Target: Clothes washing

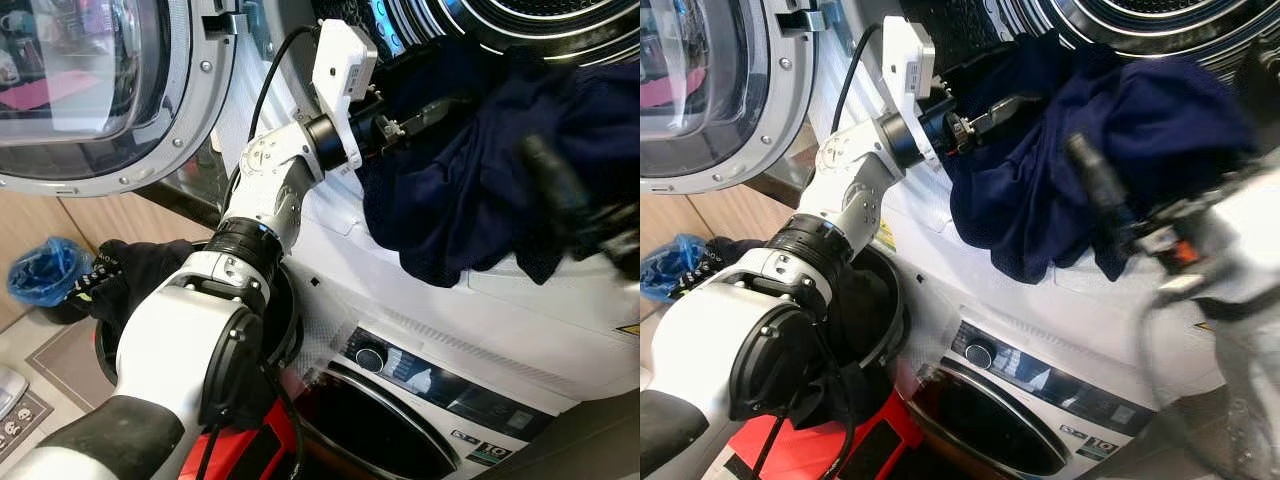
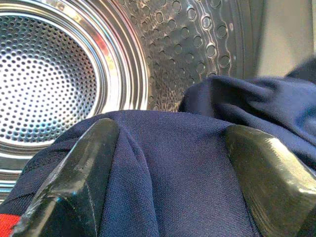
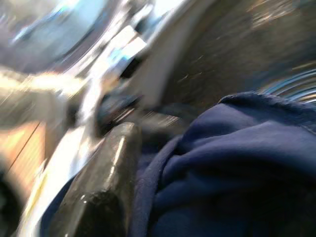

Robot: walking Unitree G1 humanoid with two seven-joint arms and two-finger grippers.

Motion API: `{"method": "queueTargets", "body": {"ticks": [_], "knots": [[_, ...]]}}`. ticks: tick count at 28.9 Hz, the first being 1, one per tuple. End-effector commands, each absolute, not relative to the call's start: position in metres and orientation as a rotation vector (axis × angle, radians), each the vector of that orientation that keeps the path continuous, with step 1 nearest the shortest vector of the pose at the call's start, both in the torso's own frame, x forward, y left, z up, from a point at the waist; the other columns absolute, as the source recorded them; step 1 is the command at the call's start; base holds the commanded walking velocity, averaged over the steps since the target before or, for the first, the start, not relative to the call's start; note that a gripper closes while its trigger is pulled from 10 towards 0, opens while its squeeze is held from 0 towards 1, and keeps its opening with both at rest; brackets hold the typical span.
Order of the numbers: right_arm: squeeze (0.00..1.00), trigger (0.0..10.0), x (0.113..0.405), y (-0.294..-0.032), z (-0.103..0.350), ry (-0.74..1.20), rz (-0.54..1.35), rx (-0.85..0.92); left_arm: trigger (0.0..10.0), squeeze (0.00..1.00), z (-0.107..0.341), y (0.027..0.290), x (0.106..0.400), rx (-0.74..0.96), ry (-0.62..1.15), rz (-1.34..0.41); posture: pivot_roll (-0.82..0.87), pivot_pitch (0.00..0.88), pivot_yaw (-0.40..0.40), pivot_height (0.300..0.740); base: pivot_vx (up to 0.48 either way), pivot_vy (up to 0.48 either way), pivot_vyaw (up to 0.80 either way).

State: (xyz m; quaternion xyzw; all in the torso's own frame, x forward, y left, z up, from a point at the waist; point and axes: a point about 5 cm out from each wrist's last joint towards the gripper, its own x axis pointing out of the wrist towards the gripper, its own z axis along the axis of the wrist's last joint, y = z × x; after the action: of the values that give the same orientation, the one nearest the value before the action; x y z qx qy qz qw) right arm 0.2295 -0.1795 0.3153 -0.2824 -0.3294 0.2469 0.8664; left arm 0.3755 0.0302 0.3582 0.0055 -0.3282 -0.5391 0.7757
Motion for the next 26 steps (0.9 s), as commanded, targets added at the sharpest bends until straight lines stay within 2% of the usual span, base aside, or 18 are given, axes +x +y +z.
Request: {"method": "queueTargets", "body": {"ticks": [1, 4, 6, 10, 13, 19, 20, 21, 26], "knots": [[0.00, 10.0, 0.234, -0.174, 0.313, -0.683, 0.500, -0.629, 10.0, 0.00, 0.363, 0.029, 0.372, 0.034, -0.738, -1.181, 0.00, 0.127, 0.007, 0.740, 0.000, 0.000, 0.00], [0.00, 10.0, 0.236, -0.171, 0.314, -0.701, 0.483, -0.620, 10.0, 0.00, 0.363, 0.029, 0.372, 0.034, -0.738, -1.181, 0.00, 0.124, 0.006, 0.740, 0.000, 0.000, 0.00], [0.00, 10.0, 0.237, -0.158, 0.331, -0.812, 0.457, -0.603, 10.0, 0.00, 0.364, 0.030, 0.372, 0.037, -0.740, -1.181, 0.00, 0.124, 0.006, 0.740, 0.000, 0.000, 0.00], [0.00, 10.0, 0.239, -0.151, 0.343, -0.895, 0.439, -0.565, 10.0, 0.00, 0.364, 0.030, 0.372, 0.038, -0.741, -1.181, 0.01, 0.118, 0.006, 0.740, 0.000, 0.000, 0.00], [0.00, 10.0, 0.246, -0.148, 0.359, -0.980, 0.354, -0.549, 10.0, 0.00, 0.364, 0.030, 0.372, 0.038, -0.740, -1.179, 0.00, 0.119, 0.009, 0.740, 0.000, 0.000, 0.00], [0.00, 10.0, 0.279, -0.121, 0.389, -1.088, 0.191, -0.859, 10.0, 0.00, 0.363, 0.029, 0.373, 0.035, -0.736, -1.176, 0.00, 0.119, 0.011, 0.740, 0.000, 0.000, 0.00], [0.00, 10.0, 0.287, -0.108, 0.400, -1.138, 0.127, -1.022, 10.0, 0.00, 0.363, 0.029, 0.373, 0.033, -0.736, -1.174, 0.01, 0.120, 0.010, 0.740, 0.000, 0.000, 0.00], [0.00, 10.0, 0.290, -0.102, 0.404, -1.163, 0.111, -1.075, 10.0, 0.00, 0.363, 0.029, 0.372, 0.033, -0.737, -1.174, 0.01, 0.120, 0.010, 0.740, 0.000, 0.000, 0.00], [0.00, 10.0, 0.307, -0.084, 0.417, -1.202, 0.042, -1.214, 10.0, 0.00, 0.362, 0.029, 0.372, 0.030, -0.739, -1.180, 0.02, 0.120, 0.002, 0.740, 0.000, 0.000, 0.00]]}}
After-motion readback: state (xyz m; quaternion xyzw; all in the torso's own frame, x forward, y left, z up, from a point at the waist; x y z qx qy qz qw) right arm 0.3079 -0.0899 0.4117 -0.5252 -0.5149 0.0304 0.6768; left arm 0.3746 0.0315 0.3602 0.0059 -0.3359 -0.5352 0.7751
